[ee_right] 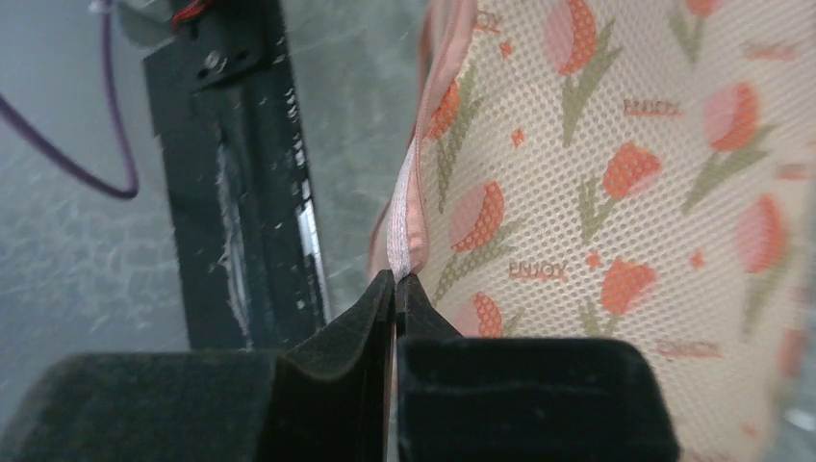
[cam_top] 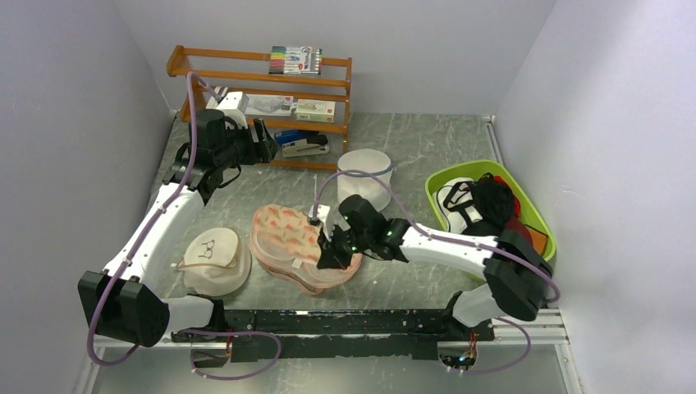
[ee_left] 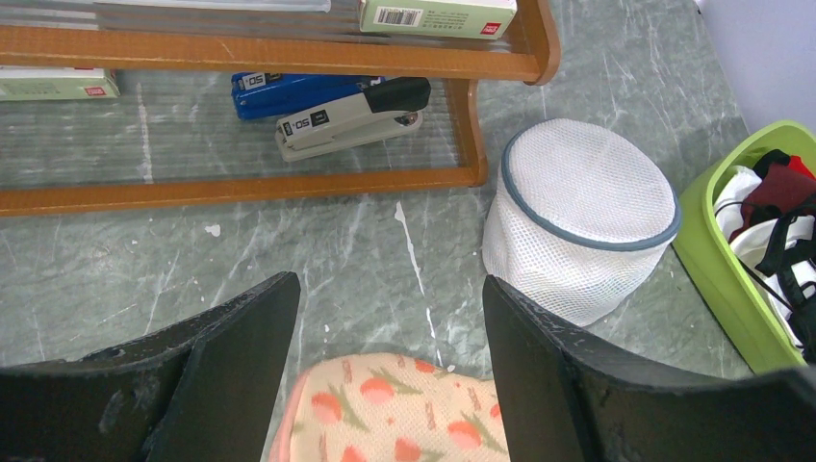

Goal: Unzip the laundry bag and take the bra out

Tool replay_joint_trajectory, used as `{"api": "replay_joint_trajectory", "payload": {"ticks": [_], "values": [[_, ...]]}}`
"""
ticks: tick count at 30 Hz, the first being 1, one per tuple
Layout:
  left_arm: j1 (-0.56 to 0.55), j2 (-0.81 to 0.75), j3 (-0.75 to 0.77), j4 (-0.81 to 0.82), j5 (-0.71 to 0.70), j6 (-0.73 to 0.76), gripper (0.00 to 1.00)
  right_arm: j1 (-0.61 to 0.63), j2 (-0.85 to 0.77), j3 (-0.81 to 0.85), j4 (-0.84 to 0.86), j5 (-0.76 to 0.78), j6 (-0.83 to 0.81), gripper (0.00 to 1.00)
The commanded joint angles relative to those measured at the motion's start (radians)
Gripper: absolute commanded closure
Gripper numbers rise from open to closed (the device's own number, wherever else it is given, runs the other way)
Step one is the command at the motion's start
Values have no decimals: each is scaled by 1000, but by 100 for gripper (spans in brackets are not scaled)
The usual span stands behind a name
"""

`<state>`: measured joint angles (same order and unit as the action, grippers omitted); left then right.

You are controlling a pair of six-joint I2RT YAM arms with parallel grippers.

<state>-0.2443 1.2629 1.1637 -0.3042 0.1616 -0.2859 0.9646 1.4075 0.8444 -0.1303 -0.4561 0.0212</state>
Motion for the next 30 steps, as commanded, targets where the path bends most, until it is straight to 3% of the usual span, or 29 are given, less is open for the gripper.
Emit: {"api": "replay_joint_trajectory", "payload": {"ticks": [1, 4, 14, 17, 21, 23, 26, 30], "values": [[-7, -12, 23, 6, 7, 11, 19, 5, 104, -121, 312, -331, 165, 100], [-10, -12, 22, 4, -2, 11, 19, 4, 213, -163, 465, -408, 261, 100], [-21, -9, 26, -2, -14, 18, 19, -13, 349, -208, 621, -310, 348, 98], [-22, -8, 27, -3, -13, 19, 19, -14, 305, -206, 562, -265, 329, 88], [-24, -9, 27, -1, -1, 20, 18, -15, 174, -199, 425, -123, 261, 52], [-24, -10, 27, 2, 7, 21, 18, -14, 107, -188, 349, -22, 219, 39], [-27, -13, 25, 5, 7, 23, 18, -21, 15, -169, 240, 202, 185, 27], [-35, -10, 24, 3, -9, 27, 18, -44, -116, -138, 129, 524, 192, 20]]}}
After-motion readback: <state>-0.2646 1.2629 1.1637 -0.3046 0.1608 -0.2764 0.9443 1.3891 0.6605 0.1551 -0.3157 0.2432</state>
